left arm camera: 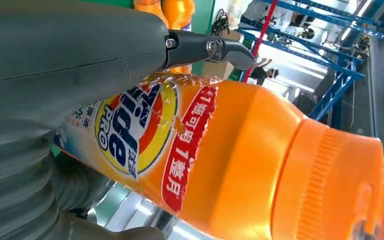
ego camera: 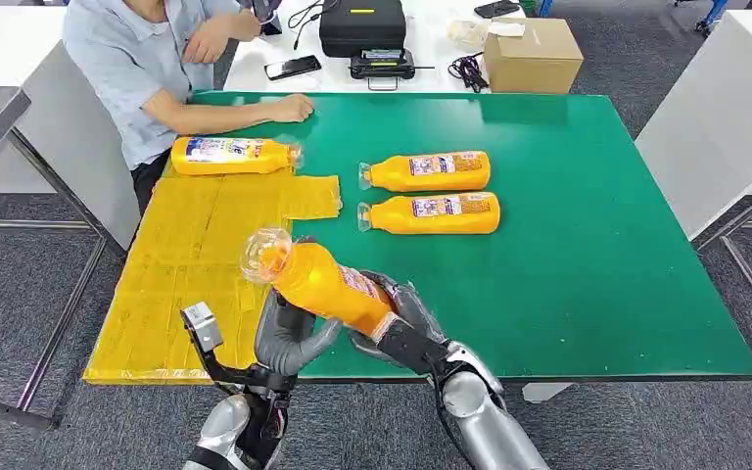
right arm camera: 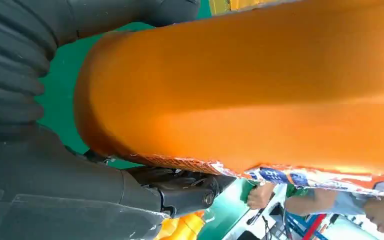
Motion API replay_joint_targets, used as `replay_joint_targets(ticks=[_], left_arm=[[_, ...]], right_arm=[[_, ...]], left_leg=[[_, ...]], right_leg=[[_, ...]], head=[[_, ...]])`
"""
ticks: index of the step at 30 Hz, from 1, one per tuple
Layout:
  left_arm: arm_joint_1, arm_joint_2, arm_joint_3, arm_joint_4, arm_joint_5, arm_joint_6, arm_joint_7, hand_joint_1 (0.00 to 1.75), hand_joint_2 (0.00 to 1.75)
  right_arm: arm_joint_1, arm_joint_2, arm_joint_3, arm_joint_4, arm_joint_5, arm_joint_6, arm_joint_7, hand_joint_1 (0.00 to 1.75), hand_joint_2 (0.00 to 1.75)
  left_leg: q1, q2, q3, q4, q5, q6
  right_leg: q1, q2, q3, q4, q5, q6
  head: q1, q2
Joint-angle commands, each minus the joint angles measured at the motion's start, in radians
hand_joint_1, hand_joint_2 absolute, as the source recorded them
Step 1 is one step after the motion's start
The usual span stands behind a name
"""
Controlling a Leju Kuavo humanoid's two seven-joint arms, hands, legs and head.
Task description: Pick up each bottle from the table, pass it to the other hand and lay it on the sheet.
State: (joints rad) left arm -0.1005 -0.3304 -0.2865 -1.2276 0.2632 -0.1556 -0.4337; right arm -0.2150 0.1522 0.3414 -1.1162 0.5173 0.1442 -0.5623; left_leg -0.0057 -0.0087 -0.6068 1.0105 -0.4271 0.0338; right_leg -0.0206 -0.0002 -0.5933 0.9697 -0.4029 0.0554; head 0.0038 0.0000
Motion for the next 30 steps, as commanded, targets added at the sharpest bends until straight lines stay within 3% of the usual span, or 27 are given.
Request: replay_joint_targets(ticks=[1, 14, 18, 19, 20, 21, 23, 24, 25, 27, 30], left_arm=[[-0.056, -0.019, 0.006, 0.08, -0.04, 0.033, -0.024, 0.0, 1.75], [-0.045, -0.019, 0.009, 0.041, -0.126, 0.089, -0.068, 0.0, 1.75], [-0.037, -0.019, 0.017, 0.018, -0.141, 0.1, -0.078, 0.0, 1.75], [-0.044, -0.019, 0.022, 0.007, -0.142, 0.102, -0.08, 0.49, 1.75], [-0.045, -0.019, 0.023, -0.003, -0.157, 0.109, -0.087, 1.54, 1.75], [-0.044, -0.019, 0.025, -0.009, -0.167, 0.117, -0.093, 1.75, 1.75], [-0.035, -0.019, 0.029, -0.027, -0.194, 0.138, -0.101, 1.75, 1.75], [-0.032, -0.019, 0.029, -0.031, -0.207, 0.146, -0.105, 1.75, 1.75], [-0.029, -0.019, 0.03, -0.034, -0.216, 0.151, -0.108, 1.75, 1.75], [-0.026, -0.019, 0.036, -0.034, -0.214, 0.15, -0.108, 1.75, 1.75], [-0.02, -0.019, 0.045, -0.04, -0.213, 0.149, -0.106, 1.75, 1.75]], right_arm=[[-0.04, -0.023, 0.093, 0.061, 0.011, -0.001, 0.002, 1.75, 1.75], [-0.026, -0.03, 0.115, 0.035, 0.009, -0.005, 0.013, 1.75, 1.75], [-0.023, -0.031, 0.122, 0.03, 0.004, -0.009, 0.025, 1.66, 1.75], [-0.026, -0.031, 0.123, 0.039, 0.0, -0.008, 0.034, 1.62, 1.75], [-0.029, -0.031, 0.124, 0.046, 0.0, -0.01, 0.037, 1.59, 1.75], [-0.029, -0.032, 0.123, 0.049, 0.0, -0.011, 0.039, 1.57, 1.75], [-0.028, -0.03, 0.123, 0.056, 0.0, -0.015, 0.046, 1.54, 1.75], [-0.026, -0.029, 0.123, 0.057, 0.0, -0.015, 0.05, 1.45, 1.75], [-0.025, -0.029, 0.123, 0.057, 0.0, -0.016, 0.054, 1.22, 1.75], [-0.021, -0.027, 0.117, 0.059, -0.003, -0.019, 0.066, 0.0, 1.75], [-0.017, -0.022, 0.108, 0.063, -0.006, -0.022, 0.08, 0.0, 1.75]], left_leg=[[0.001, 0.0, 0.002, 0.0, 0.0, -0.001], [0.001, 0.0, 0.001, 0.0, 0.0, -0.001], [0.001, 0.0, 0.001, 0.0, -0.001, -0.001], [0.001, 0.0, 0.001, 0.0, -0.001, -0.001], [0.001, 0.0, 0.002, 0.001, -0.002, -0.002], [0.001, 0.0, 0.002, 0.0, -0.001, -0.002], [0.001, 0.0, 0.002, 0.0, -0.001, -0.002], [0.001, 0.0, 0.002, 0.0, -0.001, -0.001], [0.002, 0.001, 0.003, 0.001, -0.002, -0.002], [0.002, 0.0, 0.003, 0.001, -0.002, -0.002], [0.002, 0.0, 0.005, 0.0, -0.002, -0.002]], right_leg=[[0.001, 0.0, 0.002, -0.001, 0.0, -0.001], [0.001, -0.001, 0.002, 0.0, -0.001, -0.001], [0.001, 0.0, 0.002, 0.0, -0.001, -0.002], [0.001, 0.0, 0.001, 0.0, -0.001, -0.001], [0.002, 0.0, 0.003, 0.0, -0.001, -0.002], [0.001, -0.001, 0.002, 0.0, -0.001, -0.002], [0.001, -0.001, 0.003, 0.0, -0.001, -0.002], [0.001, 0.0, 0.002, 0.0, -0.001, -0.002], [0.002, 0.0, 0.004, 0.0, -0.001, -0.002], [0.002, -0.001, 0.004, 0.0, -0.002, -0.003], [0.002, -0.001, 0.005, 0.0, -0.002, -0.003]], head=[[0.0, 0.0], [0.0, 0.0], [0.0, 0.0], [0.0, 0.0], [0.0, 0.0], [0.0, 0.0], [0.0, 0.0], [0.0, 0.0], [0.0, 0.0], [0.0, 0.0], [0.0, 0.0]])
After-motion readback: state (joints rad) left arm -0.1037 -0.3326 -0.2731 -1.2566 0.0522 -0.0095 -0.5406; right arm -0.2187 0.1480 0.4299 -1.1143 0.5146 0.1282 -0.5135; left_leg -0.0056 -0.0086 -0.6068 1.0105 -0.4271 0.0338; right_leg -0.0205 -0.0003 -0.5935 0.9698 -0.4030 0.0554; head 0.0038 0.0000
